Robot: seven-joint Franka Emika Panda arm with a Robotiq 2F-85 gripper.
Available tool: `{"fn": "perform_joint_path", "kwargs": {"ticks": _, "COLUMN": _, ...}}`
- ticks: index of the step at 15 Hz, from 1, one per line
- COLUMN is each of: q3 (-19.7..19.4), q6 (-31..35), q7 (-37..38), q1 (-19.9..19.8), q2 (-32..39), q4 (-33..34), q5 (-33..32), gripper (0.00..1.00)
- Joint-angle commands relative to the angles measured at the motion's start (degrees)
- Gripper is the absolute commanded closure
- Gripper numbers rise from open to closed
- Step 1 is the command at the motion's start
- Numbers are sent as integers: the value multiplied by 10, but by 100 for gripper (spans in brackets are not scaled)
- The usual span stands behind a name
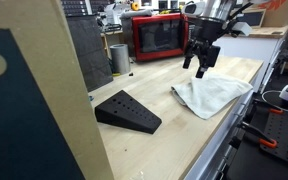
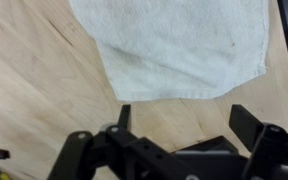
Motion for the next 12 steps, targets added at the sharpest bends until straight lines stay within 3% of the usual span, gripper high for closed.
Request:
{"fn": "perform_joint_path", "kwargs": {"ticks": 1, "q3": -41, "q6": 8, "q7": 43, "q1": -32, "q2": 10, "q4": 0, "q5": 2, "gripper": 0}}
{"fn": "perform_joint_path", "kwargs": {"ticks": 6, "q3": -89, "q6": -22, "q7": 100, "q1": -94, "q2": 24, "q4": -1, "q5": -6, "gripper": 0}}
{"fn": "perform_joint_path", "kwargs": {"ticks": 12, "q3": -87, "q6": -17, "q7": 235, "q1": -146, "q2": 55, "q4": -2, "q5": -31, "gripper": 0}}
